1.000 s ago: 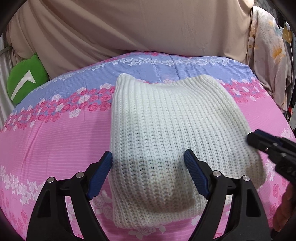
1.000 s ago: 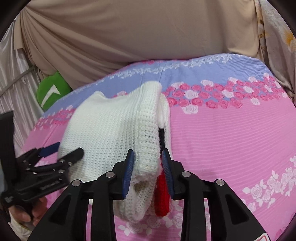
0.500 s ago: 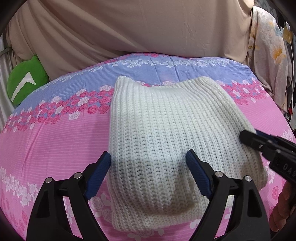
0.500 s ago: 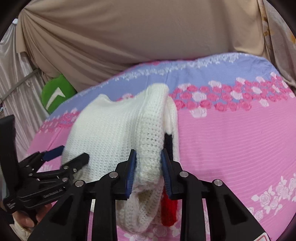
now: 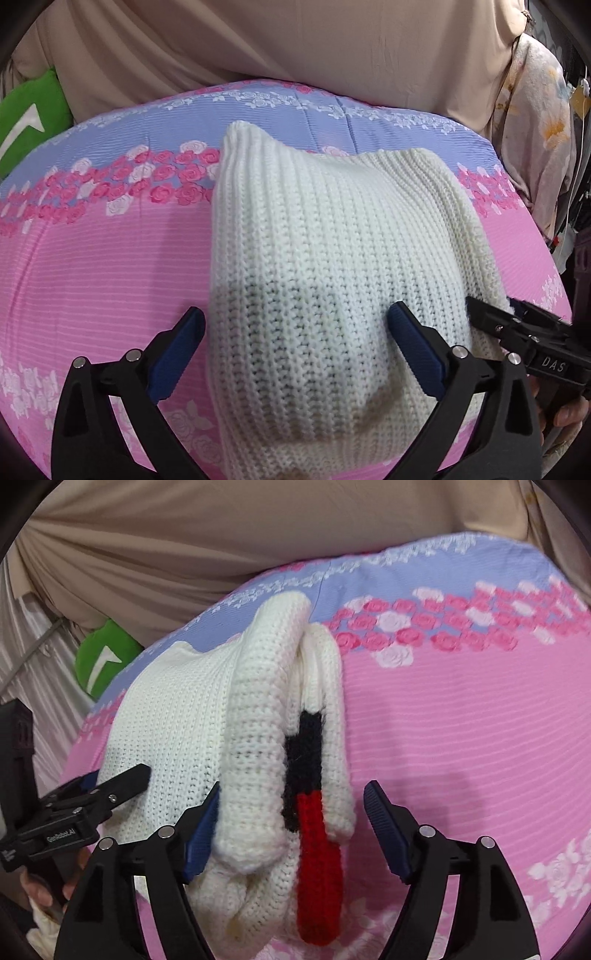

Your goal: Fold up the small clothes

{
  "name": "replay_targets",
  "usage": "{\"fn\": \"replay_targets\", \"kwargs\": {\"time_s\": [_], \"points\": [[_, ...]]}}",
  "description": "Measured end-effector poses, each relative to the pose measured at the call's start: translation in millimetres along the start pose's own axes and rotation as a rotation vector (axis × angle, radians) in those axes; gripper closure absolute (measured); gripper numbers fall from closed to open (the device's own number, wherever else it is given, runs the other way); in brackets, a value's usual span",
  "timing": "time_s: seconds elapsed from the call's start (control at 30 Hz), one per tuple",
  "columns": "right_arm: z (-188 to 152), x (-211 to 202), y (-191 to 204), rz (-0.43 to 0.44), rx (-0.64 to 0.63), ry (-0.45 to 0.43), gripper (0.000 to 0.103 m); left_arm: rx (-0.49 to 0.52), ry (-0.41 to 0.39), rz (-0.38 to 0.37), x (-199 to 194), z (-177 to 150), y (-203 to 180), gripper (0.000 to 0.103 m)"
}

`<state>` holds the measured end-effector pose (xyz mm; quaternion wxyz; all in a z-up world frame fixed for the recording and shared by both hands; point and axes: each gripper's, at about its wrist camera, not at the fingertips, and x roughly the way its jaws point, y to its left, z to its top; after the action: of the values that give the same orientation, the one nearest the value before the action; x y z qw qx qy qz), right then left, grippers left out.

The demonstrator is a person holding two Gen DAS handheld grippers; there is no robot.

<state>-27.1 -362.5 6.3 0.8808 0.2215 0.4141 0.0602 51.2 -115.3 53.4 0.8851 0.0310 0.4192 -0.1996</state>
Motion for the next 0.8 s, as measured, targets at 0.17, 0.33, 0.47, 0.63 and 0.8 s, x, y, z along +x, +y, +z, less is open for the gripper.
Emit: {"fn": "replay_targets", "kwargs": {"time_s": [0.17, 0.33, 0.47, 0.63, 0.8], "points": [[2.0, 6.3, -5.7, 0.058, 0.028, 0.021, 0.026, -0.010, 0.003, -0.006, 7.0, -0.3, -1.4, 0.005], [4.6, 9.4, -2.5, 0.062, 0.027, 0.024, 0.025, -0.007, -0.004, -0.005, 12.8, 0.9, -4.6, 0.005], [7.9, 12.9, -3.2, 0.080, 0.034, 0.032, 0.025, -0.009, -0.002, -0.015, 17.0, 3.5, -4.2, 0.005], [16.2, 19.6, -4.0, 0.103, 0.032, 0.043, 0.027, -0.014, -0.004, -0.032, 19.9, 3.9, -3.4, 0.005], [20.2, 22.5, -7.6, 0.156, 0.062, 0.056, 0.041, 0.005, 0.002, -0.055, 17.7, 6.2, -4.8, 0.008]]}}
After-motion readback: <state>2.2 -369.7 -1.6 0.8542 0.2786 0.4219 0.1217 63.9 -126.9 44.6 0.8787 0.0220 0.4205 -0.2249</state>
